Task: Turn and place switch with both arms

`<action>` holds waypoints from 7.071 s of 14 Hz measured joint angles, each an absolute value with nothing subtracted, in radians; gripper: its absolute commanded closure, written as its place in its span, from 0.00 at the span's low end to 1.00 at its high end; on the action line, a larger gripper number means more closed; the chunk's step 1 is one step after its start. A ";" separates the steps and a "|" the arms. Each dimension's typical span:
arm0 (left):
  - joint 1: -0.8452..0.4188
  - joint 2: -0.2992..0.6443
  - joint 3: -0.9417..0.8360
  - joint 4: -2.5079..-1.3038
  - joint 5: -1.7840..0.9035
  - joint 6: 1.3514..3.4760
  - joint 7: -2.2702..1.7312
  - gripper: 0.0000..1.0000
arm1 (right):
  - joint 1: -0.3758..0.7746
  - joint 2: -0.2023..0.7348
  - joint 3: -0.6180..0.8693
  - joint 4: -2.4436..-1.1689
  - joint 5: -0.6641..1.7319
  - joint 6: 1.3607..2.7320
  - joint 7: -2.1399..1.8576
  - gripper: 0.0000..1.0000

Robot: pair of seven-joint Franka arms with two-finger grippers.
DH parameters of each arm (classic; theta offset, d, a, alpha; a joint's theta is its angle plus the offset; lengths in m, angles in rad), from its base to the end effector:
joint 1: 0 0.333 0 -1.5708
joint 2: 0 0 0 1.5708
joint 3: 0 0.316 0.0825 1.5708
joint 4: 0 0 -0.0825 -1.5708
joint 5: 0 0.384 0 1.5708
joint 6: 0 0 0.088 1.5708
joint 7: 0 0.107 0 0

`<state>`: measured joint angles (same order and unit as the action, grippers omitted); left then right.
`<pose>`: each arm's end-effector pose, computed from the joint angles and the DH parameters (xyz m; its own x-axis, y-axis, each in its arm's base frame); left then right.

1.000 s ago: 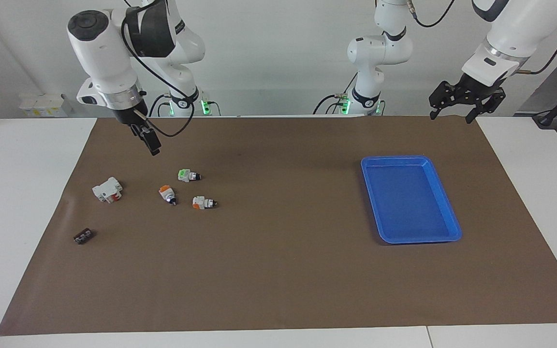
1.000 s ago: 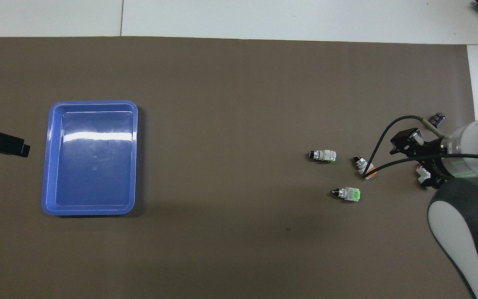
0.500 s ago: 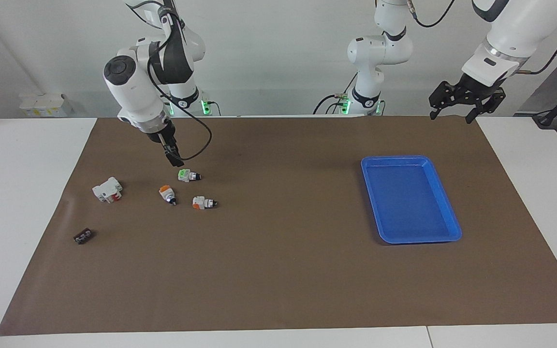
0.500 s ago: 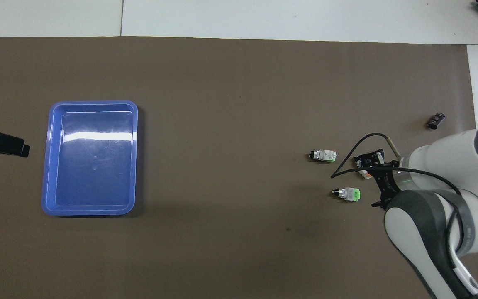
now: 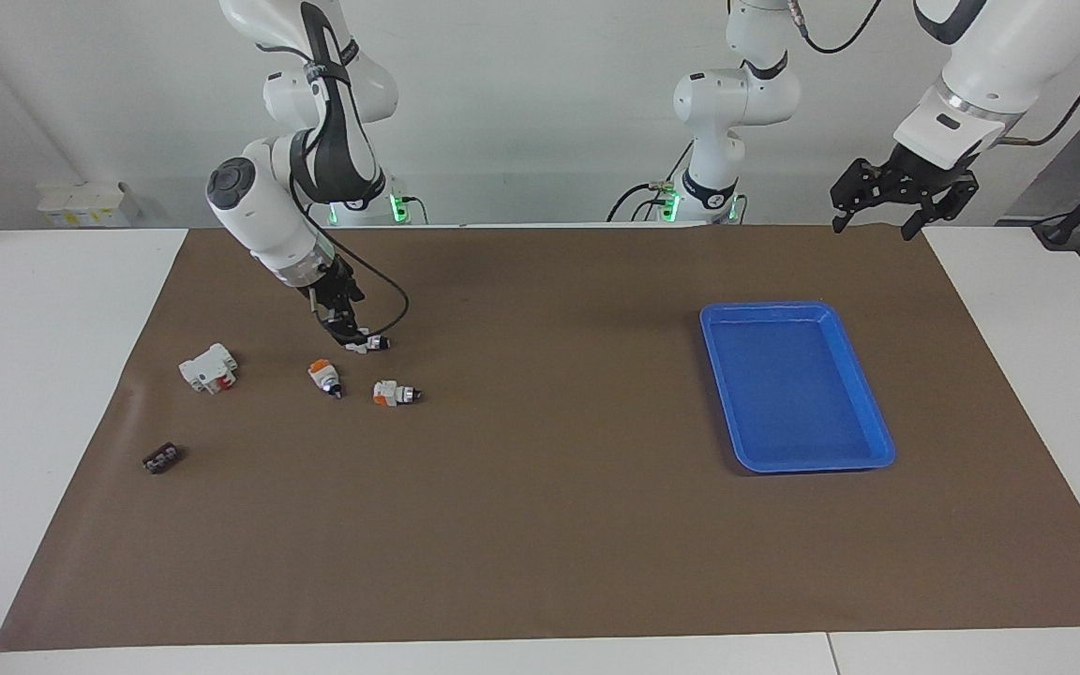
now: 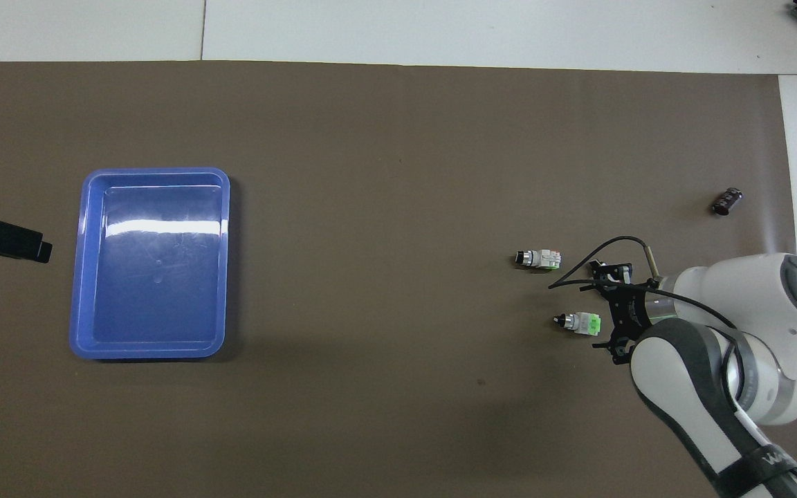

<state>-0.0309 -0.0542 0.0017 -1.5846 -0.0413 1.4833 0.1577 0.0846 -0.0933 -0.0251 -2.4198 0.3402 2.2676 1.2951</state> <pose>0.5281 -0.0201 0.6400 0.9811 -0.1892 -0.0399 -0.1872 -0.9811 0.0482 0.4700 0.0366 0.3411 0.1021 -0.9604 -0.2593 -0.9938 -0.1100 0.0162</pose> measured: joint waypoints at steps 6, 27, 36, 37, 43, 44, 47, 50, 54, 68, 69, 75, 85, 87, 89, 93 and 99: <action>-0.032 -0.056 -0.002 -1.585 -0.041 1.483 0.158 0.00 | 0.066 -0.026 -0.026 -2.454 0.367 2.304 1.292 0.00; -0.033 -0.058 -0.029 -1.582 -0.047 1.499 0.155 0.29 | 0.005 -0.053 -0.027 -2.438 0.495 2.114 0.940 1.00; -0.034 -0.065 -0.098 -1.579 -0.284 1.491 -0.125 0.38 | 0.050 -0.046 -0.016 -2.169 0.864 1.781 0.956 1.00; -0.034 -0.065 -0.111 -1.580 -0.318 1.491 -0.187 0.38 | 0.069 -0.030 -0.015 -2.129 0.897 1.759 0.995 1.00; -0.035 -0.077 -0.199 -1.643 -0.504 1.605 -0.651 0.35 | 0.240 0.029 -0.012 -2.016 1.059 1.751 1.180 1.00; -0.035 -0.082 -0.212 -1.658 -0.511 1.625 -0.695 0.31 | 0.261 0.030 -0.012 -2.015 1.084 1.757 1.193 1.00; -0.036 -0.107 -0.250 -1.717 -0.560 1.705 -0.845 0.28 | 0.324 0.030 -0.011 -2.006 1.139 1.822 1.242 1.00; -0.038 -0.140 -0.291 -1.788 -0.631 1.777 -0.983 0.29 | 0.391 0.030 -0.010 -1.991 1.184 1.898 1.269 1.00; -0.042 -0.195 -0.355 -1.889 -0.731 1.870 -1.166 0.35 | 0.439 0.030 -0.011 -1.984 1.238 1.998 1.331 1.00; -0.016 -0.226 -0.330 -1.931 -0.736 1.872 -1.221 0.61 | 0.480 0.030 -0.014 -1.959 1.240 2.056 1.365 1.00; -0.013 -0.226 -0.329 -1.931 -0.736 1.873 -1.221 0.70 | 0.480 0.030 -0.014 -1.959 1.240 2.056 1.365 1.00; -0.008 -0.226 -0.329 -1.931 -0.737 1.884 -1.220 0.72 | 0.480 0.030 -0.015 -1.958 1.240 2.060 1.366 1.00; -0.009 -0.226 -0.335 -1.931 -0.737 1.888 -1.220 0.73 | 0.480 0.030 -0.017 -1.958 1.240 2.060 1.366 1.00; -0.009 -0.226 -0.338 -1.931 -0.737 1.888 -1.220 0.76 | 0.480 0.030 -0.017 -1.958 1.240 2.060 1.366 1.00; -0.009 -0.226 -0.340 -1.931 -0.737 1.888 -1.220 1.00 | 0.479 0.030 -0.017 -1.958 1.240 2.060 1.366 1.00; -0.009 -0.227 -0.341 -1.932 -0.737 1.888 -1.203 1.00 | 0.479 0.029 -0.019 -1.957 1.240 2.062 1.366 1.00; -0.009 -0.229 -0.341 -1.930 -0.737 1.888 -0.926 1.00 | 0.480 0.027 -0.018 -1.958 1.240 2.062 1.366 1.00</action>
<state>-0.0091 -0.2286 -0.3410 -1.9303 -0.7367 1.8882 -0.9261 0.4801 0.0265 -0.0182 -1.9579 1.2401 2.0619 1.3662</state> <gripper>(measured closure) 0.899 0.586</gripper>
